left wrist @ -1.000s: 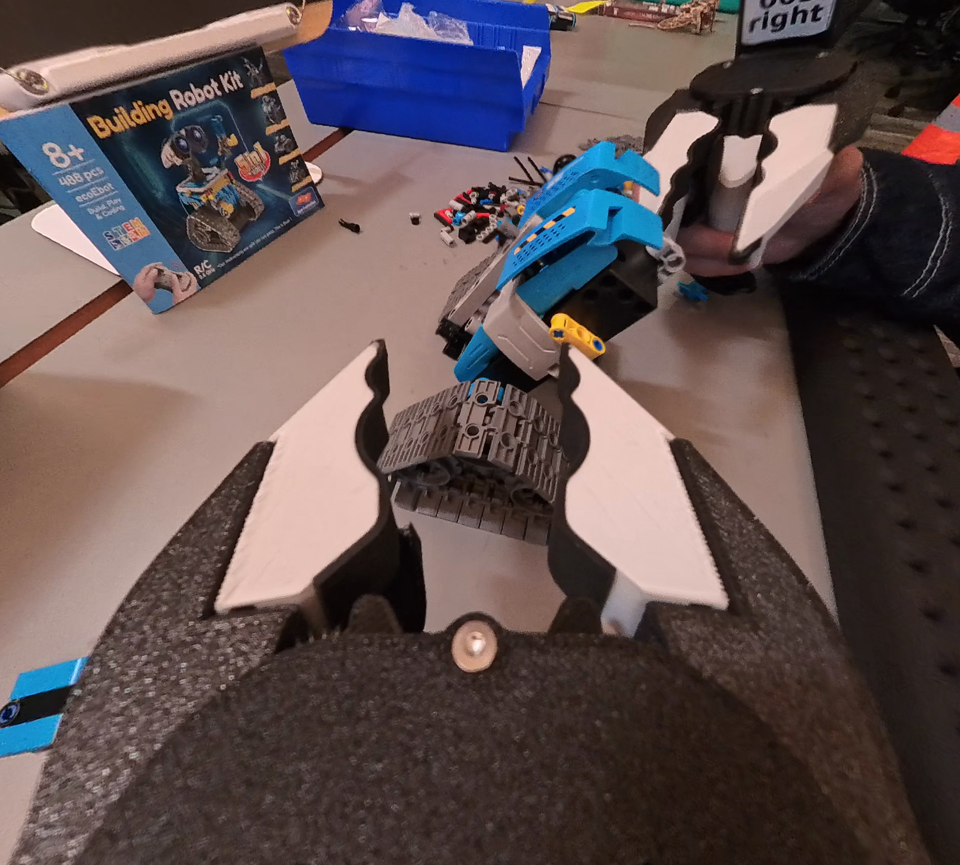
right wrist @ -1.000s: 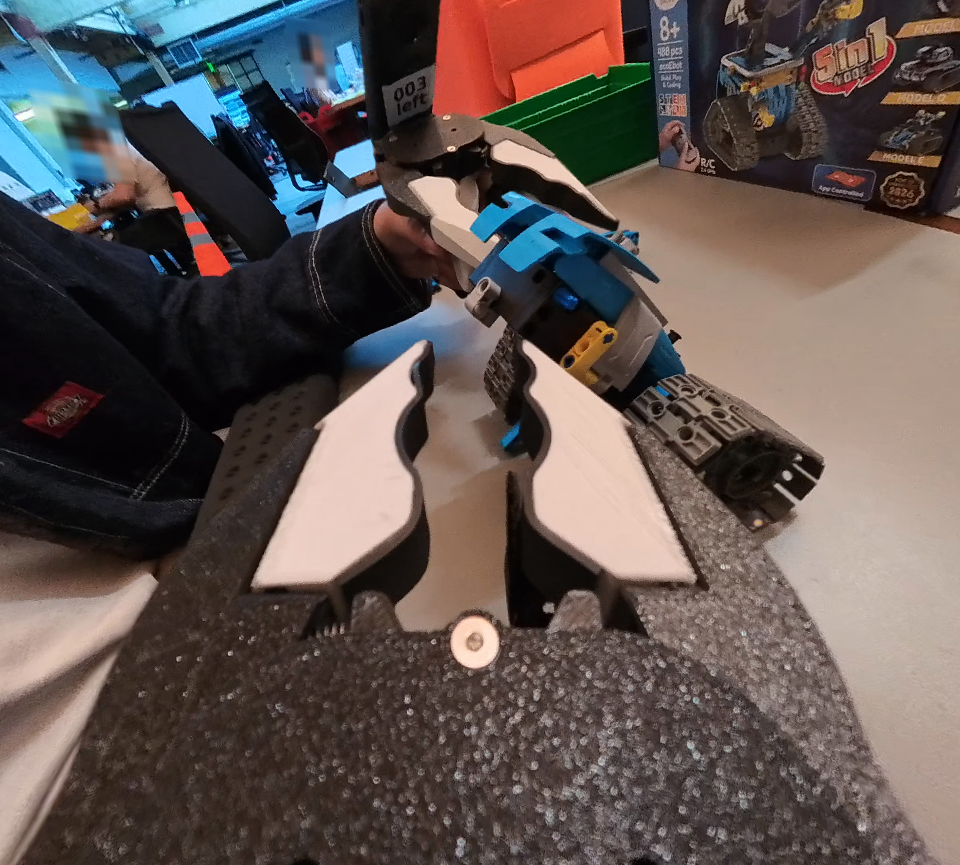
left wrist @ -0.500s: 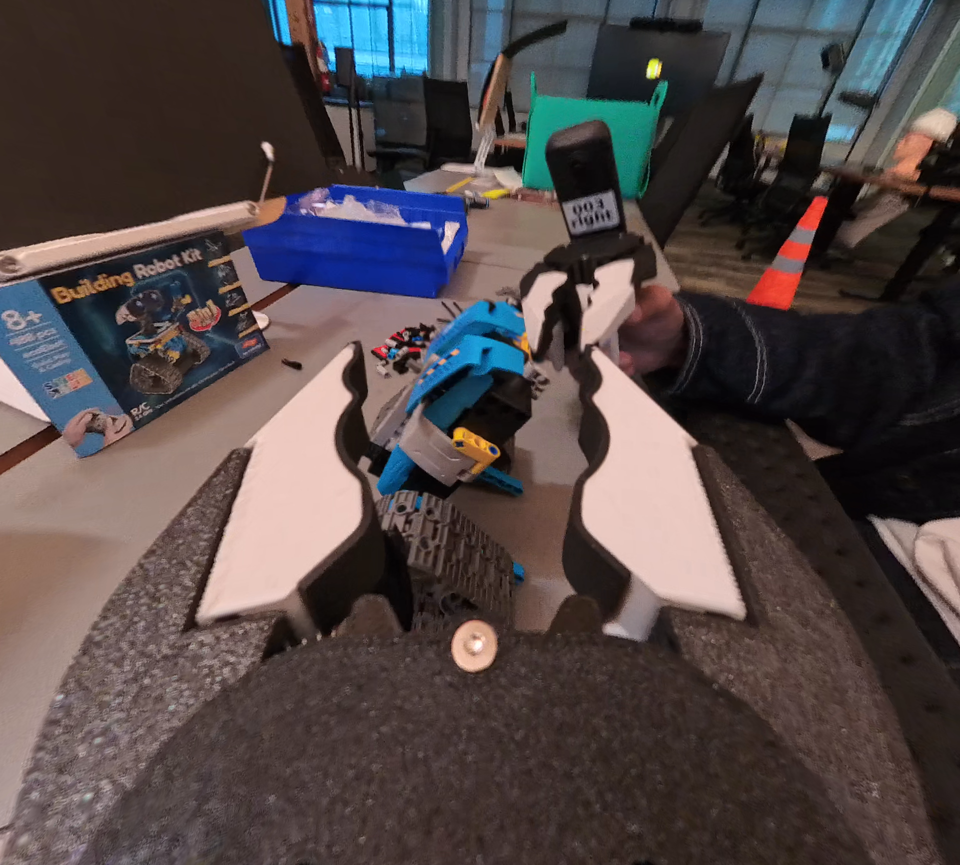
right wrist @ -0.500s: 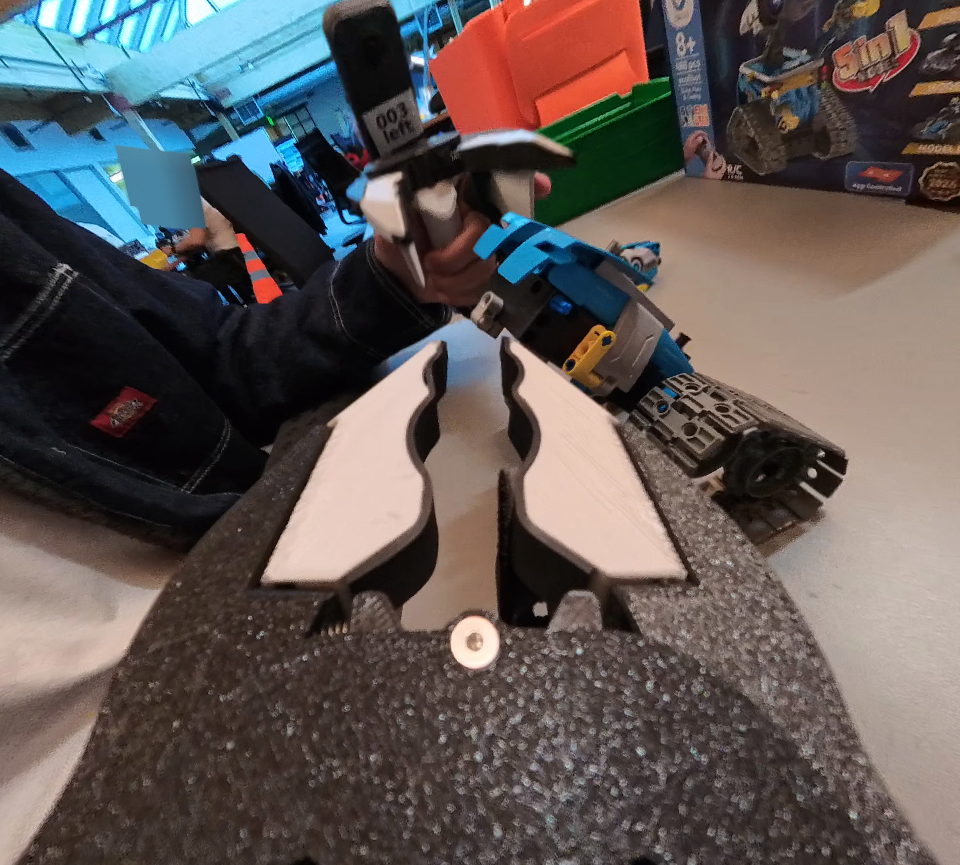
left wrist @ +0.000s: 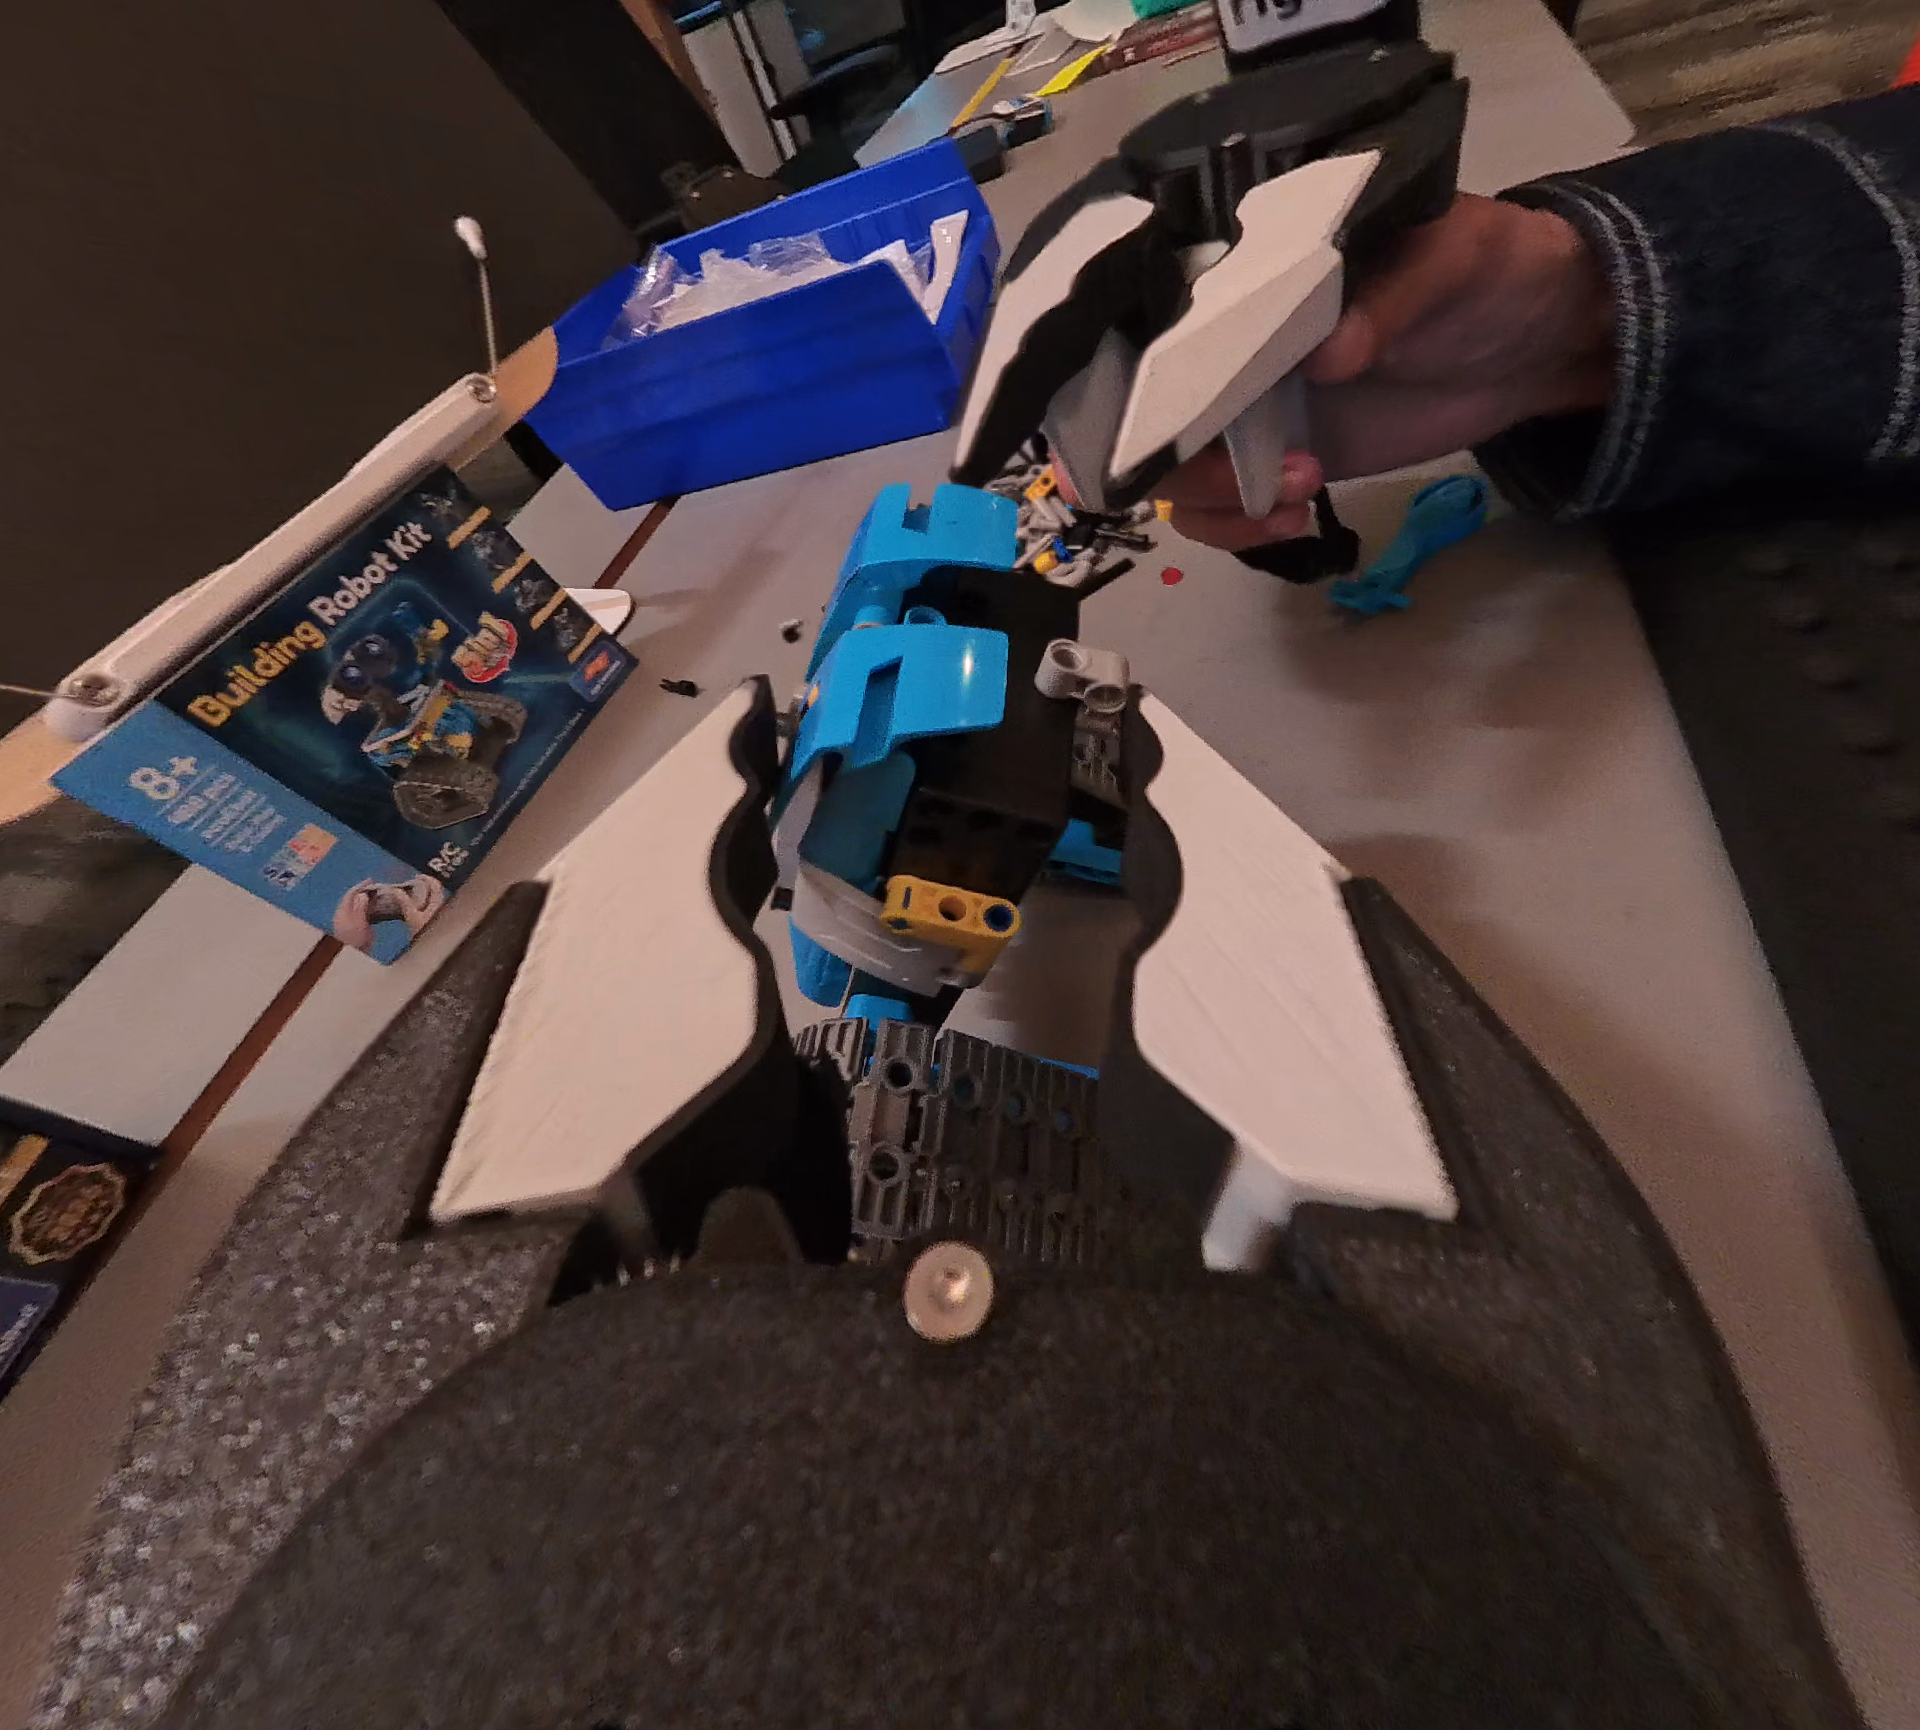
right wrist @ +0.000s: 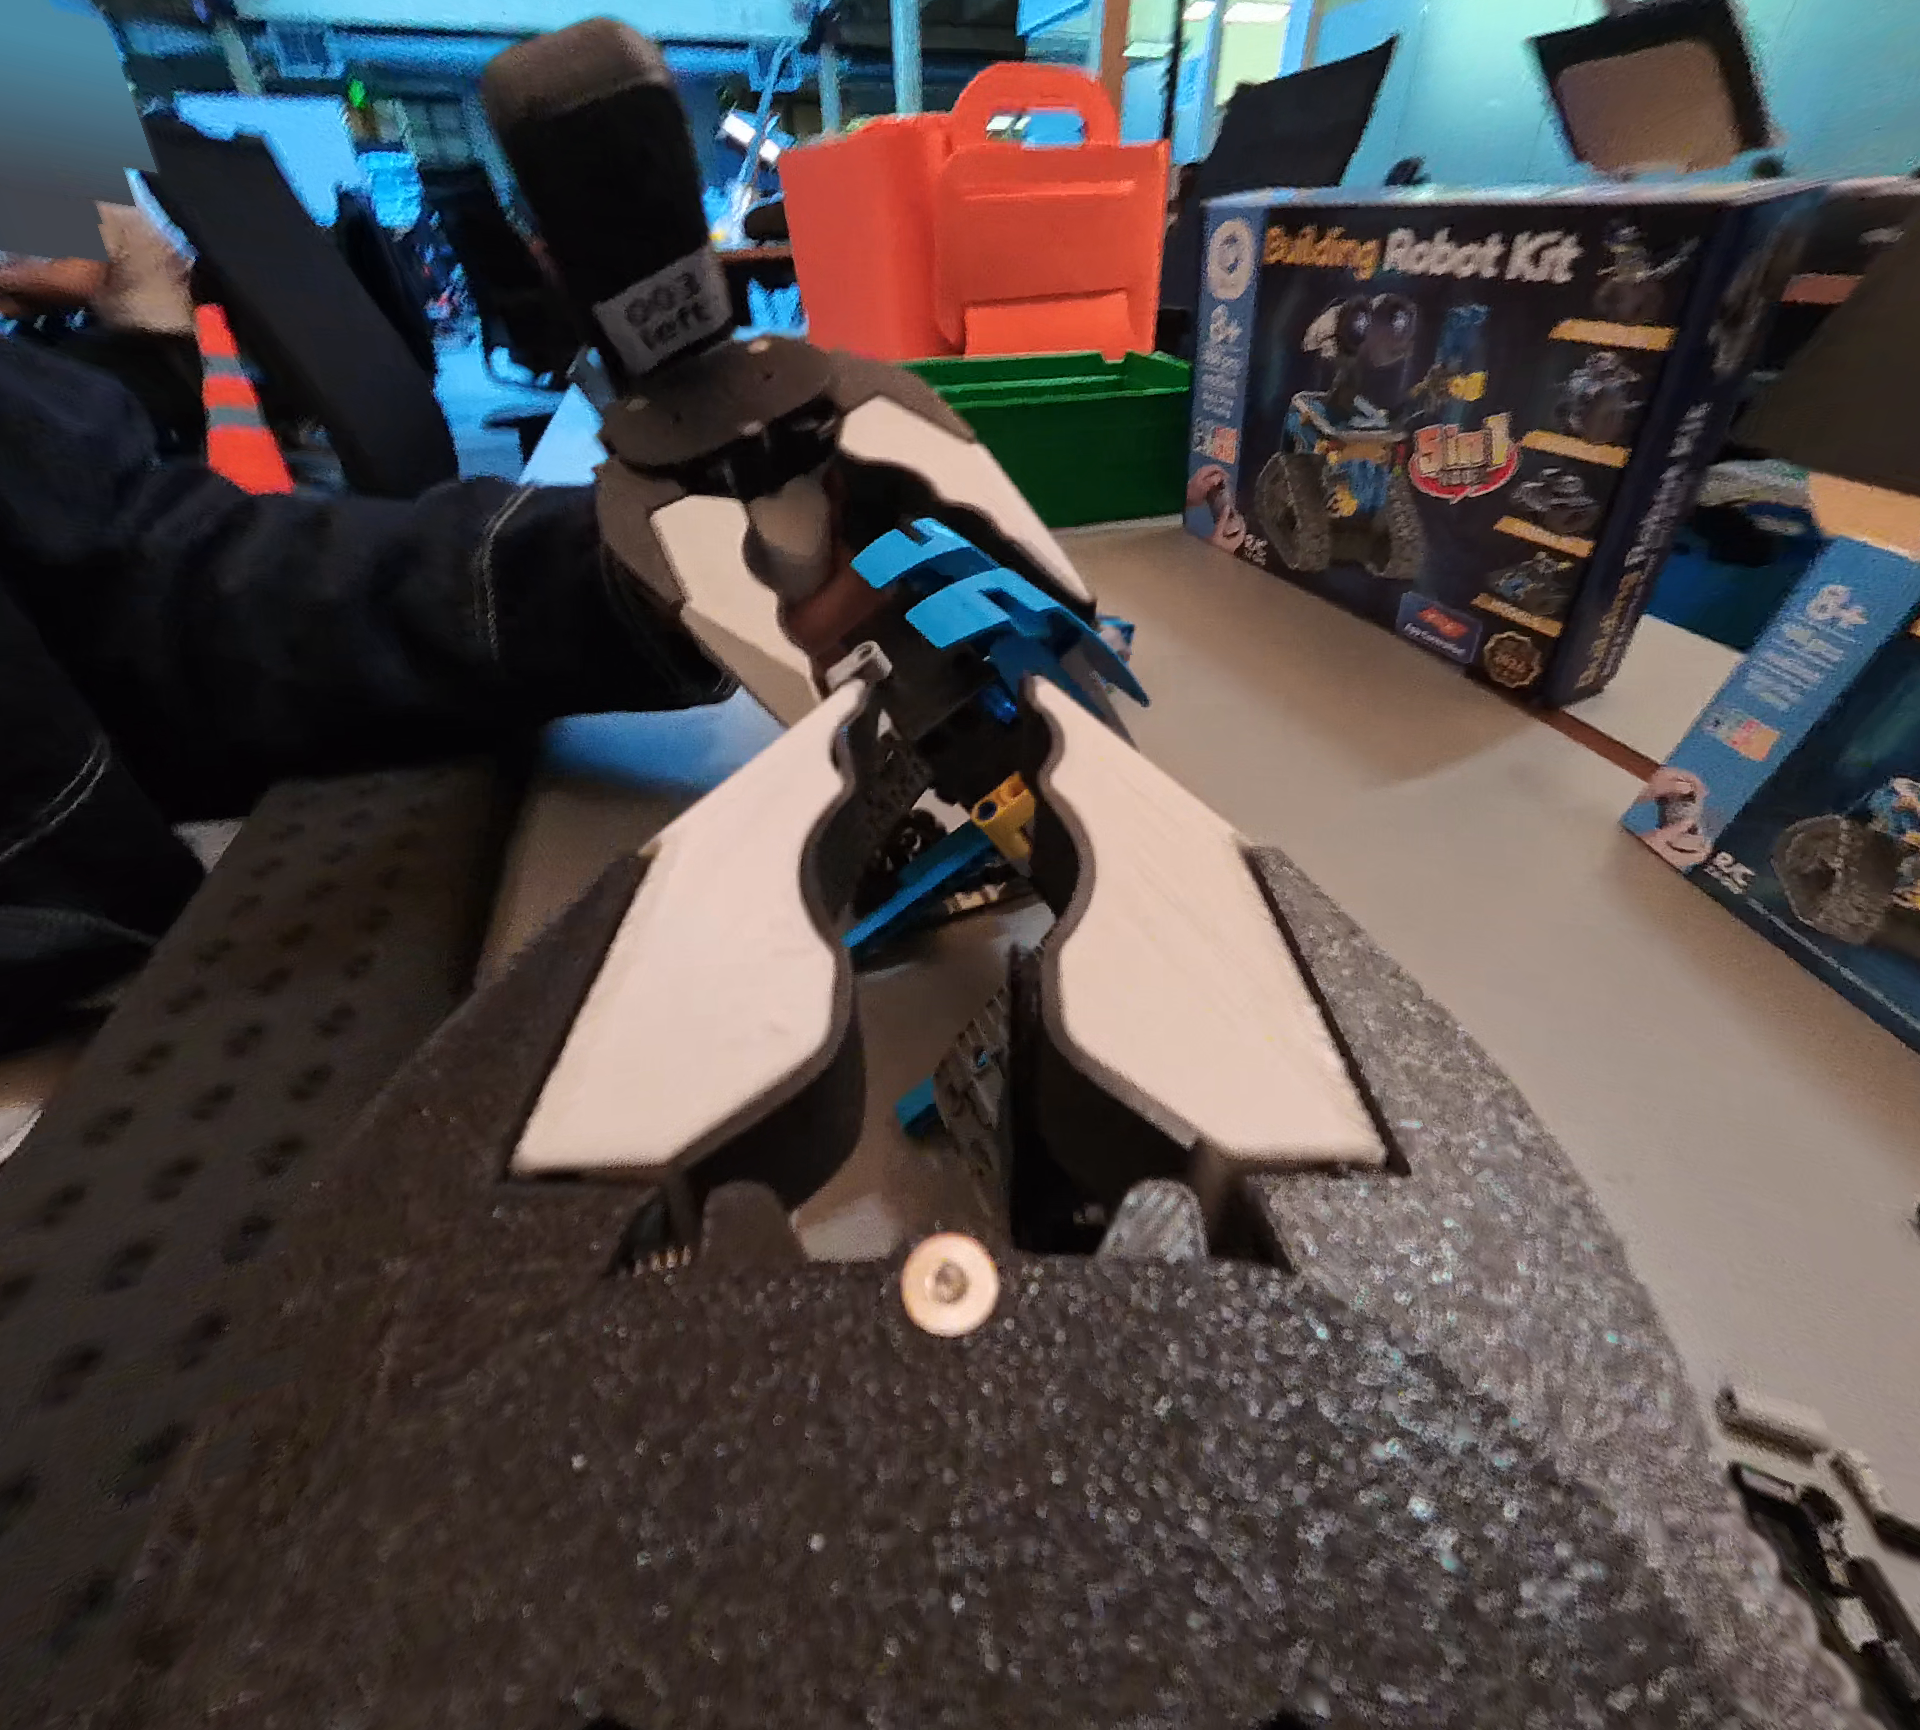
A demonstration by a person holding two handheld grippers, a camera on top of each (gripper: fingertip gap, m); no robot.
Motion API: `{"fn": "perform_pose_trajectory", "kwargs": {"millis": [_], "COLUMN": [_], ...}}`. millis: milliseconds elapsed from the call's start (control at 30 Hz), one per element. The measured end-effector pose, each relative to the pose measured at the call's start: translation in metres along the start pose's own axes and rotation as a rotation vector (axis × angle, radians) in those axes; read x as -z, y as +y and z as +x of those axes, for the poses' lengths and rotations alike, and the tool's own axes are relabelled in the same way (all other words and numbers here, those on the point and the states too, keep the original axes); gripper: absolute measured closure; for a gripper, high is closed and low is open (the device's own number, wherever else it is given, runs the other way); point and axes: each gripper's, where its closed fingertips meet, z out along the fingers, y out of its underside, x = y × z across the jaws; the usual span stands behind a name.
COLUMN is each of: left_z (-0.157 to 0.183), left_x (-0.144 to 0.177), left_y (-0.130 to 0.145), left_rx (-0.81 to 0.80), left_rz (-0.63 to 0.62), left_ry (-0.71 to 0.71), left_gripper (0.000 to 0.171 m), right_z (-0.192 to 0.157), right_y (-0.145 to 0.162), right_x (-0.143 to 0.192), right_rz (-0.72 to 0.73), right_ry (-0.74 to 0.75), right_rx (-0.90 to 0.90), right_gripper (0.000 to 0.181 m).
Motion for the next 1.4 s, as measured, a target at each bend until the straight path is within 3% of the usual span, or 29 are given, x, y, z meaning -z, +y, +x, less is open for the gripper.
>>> {"fn": "perform_pose_trajectory", "kwargs": {"millis": [133,267,1133,1400], "left_z": [0.005,0.008,0.011,0.019], "left_x": [0.006,0.010,0.012,0.016], "left_y": [0.000,0.000,0.000,0.000], "left_rx": [-0.014,-0.009,0.010,-0.023], "left_rz": [0.026,0.039,0.055,0.021], "left_ry": [0.049,0.081,0.103,0.129], "left_gripper": [0.107,0.108,0.108,0.118], "right_z": [0.003,-0.006,-0.008,-0.014], "right_y": [-0.006,0.008,0.011,0.012], "right_x": [-0.004,-0.015,-0.018,-0.009], "right_rz": [-0.010,-0.078,-0.122,-0.098], "right_ry": [-0.073,-0.149,-0.177,-0.242], "right_rx": [0.046,0.077,0.150,0.121], "right_gripper": [0.161,0.162,0.180,0.181]}}
